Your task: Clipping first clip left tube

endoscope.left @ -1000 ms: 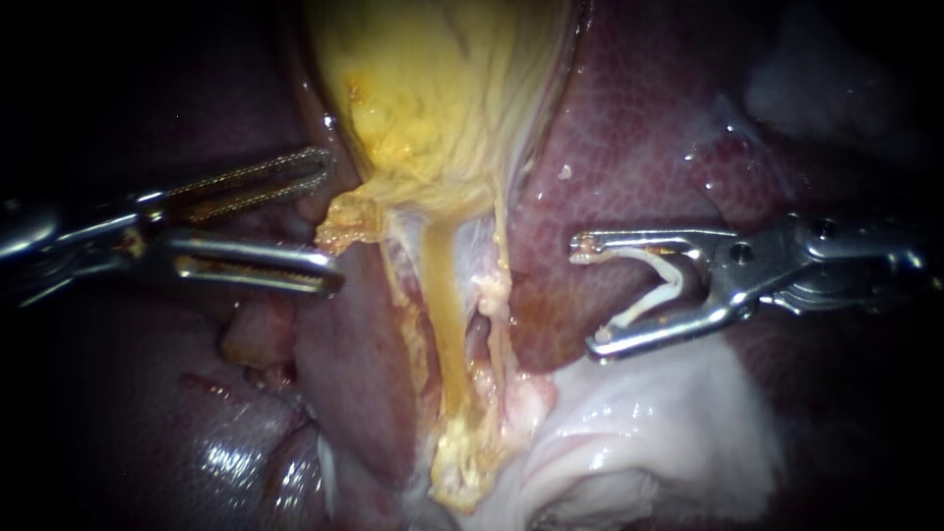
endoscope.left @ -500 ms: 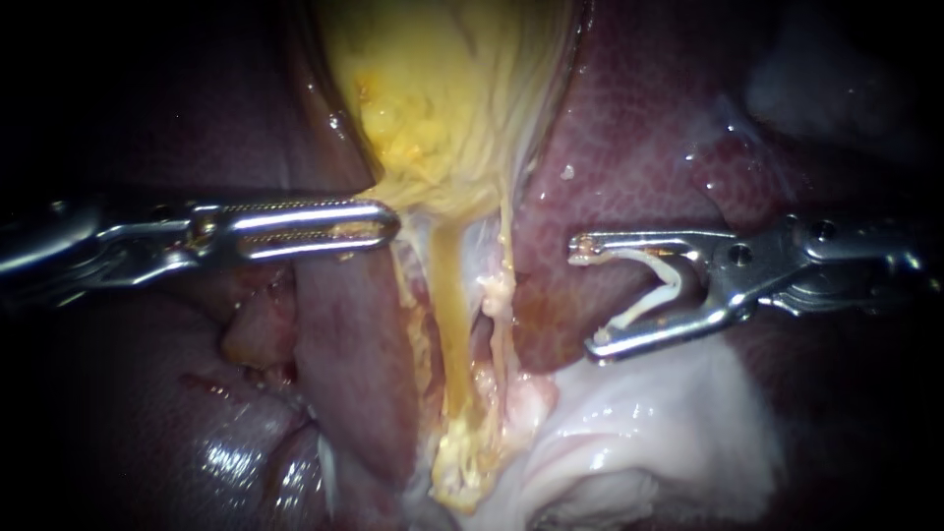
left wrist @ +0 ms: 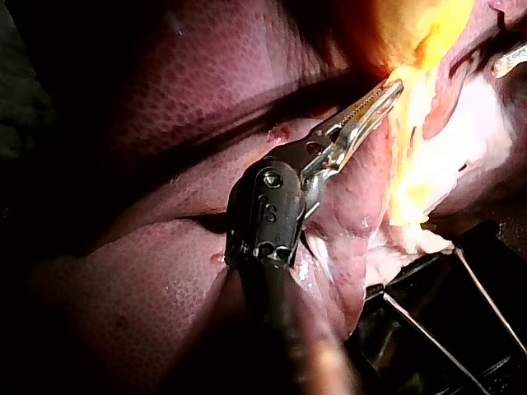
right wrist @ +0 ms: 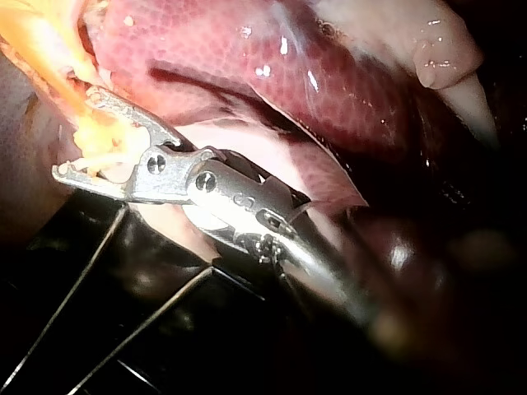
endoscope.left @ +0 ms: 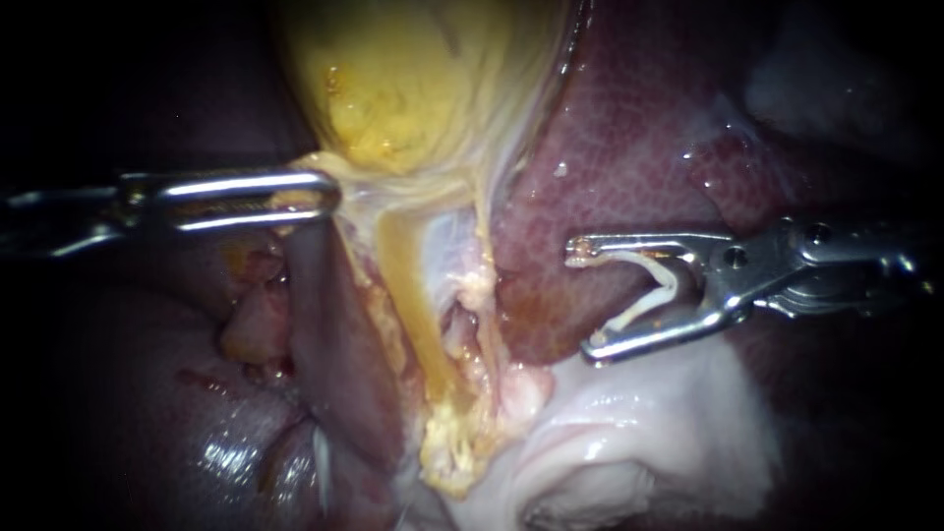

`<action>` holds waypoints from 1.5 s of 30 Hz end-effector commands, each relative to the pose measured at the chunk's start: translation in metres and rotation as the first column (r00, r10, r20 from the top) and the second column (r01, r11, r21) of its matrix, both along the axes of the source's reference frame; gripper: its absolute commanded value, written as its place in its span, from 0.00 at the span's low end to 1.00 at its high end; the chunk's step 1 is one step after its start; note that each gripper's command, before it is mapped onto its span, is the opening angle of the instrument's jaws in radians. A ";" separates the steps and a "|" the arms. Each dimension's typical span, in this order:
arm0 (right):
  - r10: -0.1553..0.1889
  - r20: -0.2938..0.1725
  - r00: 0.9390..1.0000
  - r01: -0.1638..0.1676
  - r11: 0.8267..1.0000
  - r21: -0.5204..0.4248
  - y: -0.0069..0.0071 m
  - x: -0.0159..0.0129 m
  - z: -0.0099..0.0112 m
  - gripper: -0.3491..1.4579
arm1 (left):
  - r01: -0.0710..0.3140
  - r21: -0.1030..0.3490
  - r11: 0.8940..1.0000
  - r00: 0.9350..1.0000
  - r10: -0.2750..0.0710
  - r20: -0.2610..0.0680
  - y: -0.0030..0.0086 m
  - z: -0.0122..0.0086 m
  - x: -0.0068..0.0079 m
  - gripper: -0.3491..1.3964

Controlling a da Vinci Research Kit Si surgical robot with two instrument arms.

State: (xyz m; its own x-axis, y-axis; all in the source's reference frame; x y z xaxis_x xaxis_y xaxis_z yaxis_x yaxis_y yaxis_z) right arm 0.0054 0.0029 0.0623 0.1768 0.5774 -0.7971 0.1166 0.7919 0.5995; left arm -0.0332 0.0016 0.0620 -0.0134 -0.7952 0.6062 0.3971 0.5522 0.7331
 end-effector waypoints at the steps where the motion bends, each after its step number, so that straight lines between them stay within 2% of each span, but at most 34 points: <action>1: -0.002 -0.003 1.000 0.002 1.000 -0.001 -0.0002 0.0002 0.0002 0.52 | 0.003 -0.003 1.000 1.000 -0.003 -0.002 -0.0002 0.0000 -0.0001 0.00; 8: -0.010 -0.022 1.000 0.010 1.000 0.003 -0.0024 0.0029 0.0033 0.52 | 0.007 -0.009 1.000 1.000 -0.007 -0.006 -0.0008 0.0007 -0.0006 0.00; 16: -0.059 0.010 0.998 0.059 0.997 0.049 -0.0066 0.0070 0.0098 0.52 | 0.006 -0.010 1.000 1.000 -0.006 -0.005 -0.0010 0.0007 -0.0007 0.00; 19: -0.071 0.028 0.997 0.069 0.996 0.053 -0.0077 0.0080 0.0119 0.52 | 0.005 -0.010 1.000 1.000 -0.005 -0.004 -0.0011 0.0006 -0.0007 0.00; 26: -0.076 0.048 0.996 0.072 0.995 0.068 -0.0082 0.0090 0.0152 0.52 | 0.001 -0.010 1.000 1.000 -0.001 -0.001 -0.0015 0.0003 -0.0010 0.00; 32: -0.085 0.047 0.995 0.081 0.994 0.077 -0.0085 0.0104 0.0166 0.52 | -0.004 -0.010 1.000 1.000 0.004 0.004 -0.0018 0.0000 -0.0015 0.00; 36: -0.112 0.030 0.993 0.108 0.990 0.096 -0.0091 0.0117 0.0168 0.52 | -0.007 -0.011 1.000 1.000 0.007 0.007 -0.0020 0.0001 -0.0019 0.00; 40: -0.144 -0.003 0.990 0.143 0.982 0.127 -0.0097 0.0119 0.0160 0.52 | -0.008 -0.011 1.000 1.000 0.008 0.007 -0.0019 0.0005 -0.0019 0.00; 45: -0.182 -0.063 0.981 0.190 0.969 0.158 -0.0105 0.0120 0.0145 0.52 | -0.009 -0.012 1.000 1.000 0.009 0.008 -0.0016 0.0013 -0.0018 0.00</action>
